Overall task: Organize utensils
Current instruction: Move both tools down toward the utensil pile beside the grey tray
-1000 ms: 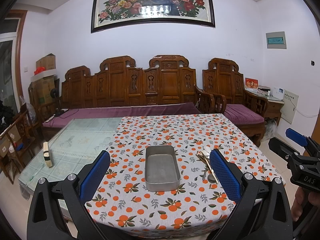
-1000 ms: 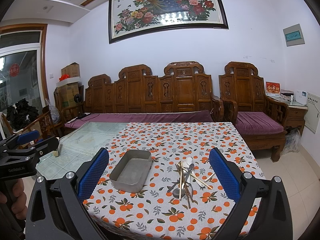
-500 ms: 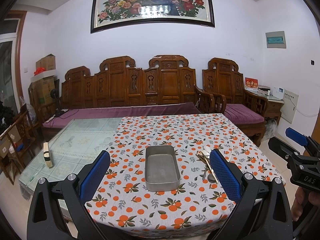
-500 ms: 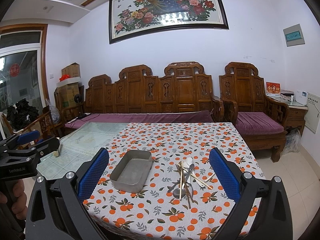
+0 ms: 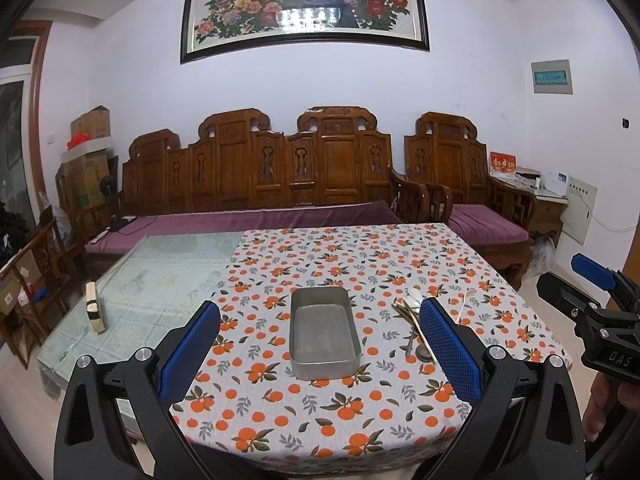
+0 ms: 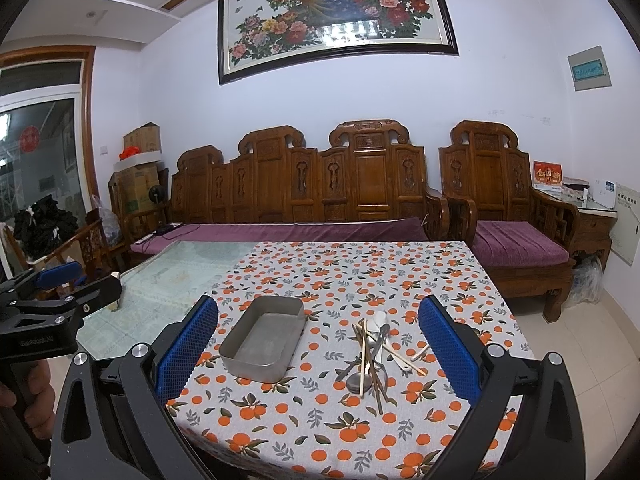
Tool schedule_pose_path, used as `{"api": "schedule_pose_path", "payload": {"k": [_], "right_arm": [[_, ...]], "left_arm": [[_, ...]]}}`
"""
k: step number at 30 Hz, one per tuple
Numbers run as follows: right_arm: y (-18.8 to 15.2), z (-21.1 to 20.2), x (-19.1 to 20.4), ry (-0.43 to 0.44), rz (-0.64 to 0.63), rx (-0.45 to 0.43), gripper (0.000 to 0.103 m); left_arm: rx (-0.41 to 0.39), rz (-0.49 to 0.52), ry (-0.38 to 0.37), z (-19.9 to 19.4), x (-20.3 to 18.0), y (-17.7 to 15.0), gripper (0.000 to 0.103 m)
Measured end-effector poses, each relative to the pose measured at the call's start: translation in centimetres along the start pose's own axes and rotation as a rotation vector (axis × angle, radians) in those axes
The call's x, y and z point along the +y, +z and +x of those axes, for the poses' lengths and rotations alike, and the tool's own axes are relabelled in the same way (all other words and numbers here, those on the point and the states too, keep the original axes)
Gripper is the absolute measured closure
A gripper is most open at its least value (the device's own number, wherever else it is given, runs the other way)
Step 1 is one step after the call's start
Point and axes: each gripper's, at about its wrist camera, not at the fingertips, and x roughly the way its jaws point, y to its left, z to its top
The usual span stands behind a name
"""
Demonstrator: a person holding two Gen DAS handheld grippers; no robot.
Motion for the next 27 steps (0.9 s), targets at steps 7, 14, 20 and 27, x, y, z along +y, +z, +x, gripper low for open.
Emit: {"api": "schedule_pose_path", "payload": {"k": [7,14,20,27], "right_arm": [[-1.2,2.6,-1.2,0.003,0.013,0.043,0.003],[-2.1,6.4,-2.2,0.011,-0.013,0.117,0.013],[-2.1,10.0,-4.0,0.008,-0.028,0.187,0.028],[-3.7,13.4,-7.5,-0.004,-0.026,0.277,0.043]], "left_arm": [[0.052,0.003,-0.022,2.5,-0.2,-0.6,0.006],[0.101,0.029,-0.059,5.6,-0.9,-1.3,0.006],[0.130,0.063,-0.114,8.3,-2.0,-1.5,0.006],[0.183,0.077,-0.191,11.9,-3.5,-1.8,0.006]]}}
